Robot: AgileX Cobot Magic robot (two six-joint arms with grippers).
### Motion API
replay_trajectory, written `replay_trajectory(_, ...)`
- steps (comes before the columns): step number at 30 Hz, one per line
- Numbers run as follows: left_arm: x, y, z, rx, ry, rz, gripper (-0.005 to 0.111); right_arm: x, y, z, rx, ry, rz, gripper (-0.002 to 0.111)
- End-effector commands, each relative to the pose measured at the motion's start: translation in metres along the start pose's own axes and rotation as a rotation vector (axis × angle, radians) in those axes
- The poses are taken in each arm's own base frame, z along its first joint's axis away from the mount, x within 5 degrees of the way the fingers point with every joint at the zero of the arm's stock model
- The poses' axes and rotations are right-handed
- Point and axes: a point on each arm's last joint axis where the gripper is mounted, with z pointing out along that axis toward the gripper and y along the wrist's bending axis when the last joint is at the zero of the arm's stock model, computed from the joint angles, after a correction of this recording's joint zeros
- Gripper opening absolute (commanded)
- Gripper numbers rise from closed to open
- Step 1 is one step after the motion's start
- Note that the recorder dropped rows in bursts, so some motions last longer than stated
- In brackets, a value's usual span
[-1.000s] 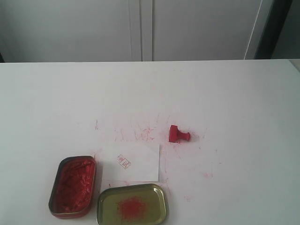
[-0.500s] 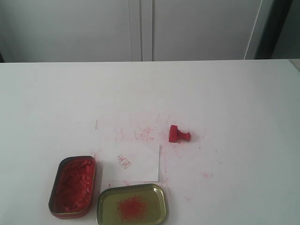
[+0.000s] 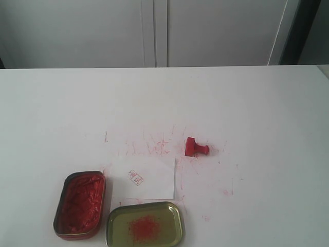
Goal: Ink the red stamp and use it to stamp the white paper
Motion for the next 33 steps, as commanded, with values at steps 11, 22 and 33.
replay_trajectory(11, 0.001, 0.0, 0.0, 0.0, 0.0, -0.005, 0.0, 0.018, -0.001, 0.009, 0.015, -0.076, -0.012, 0.0)
replay_trajectory(22, 0.001, 0.0, 0.0, 0.0, 0.0, -0.005, 0.0, 0.015, -0.003, 0.009, 0.038, -0.111, -0.051, 0.0)
replay_trajectory(33, 0.001, 0.0, 0.0, 0.0, 0.0, -0.005, 0.0, 0.018, -0.003, 0.012, 0.037, -0.119, -0.052, 0.0)
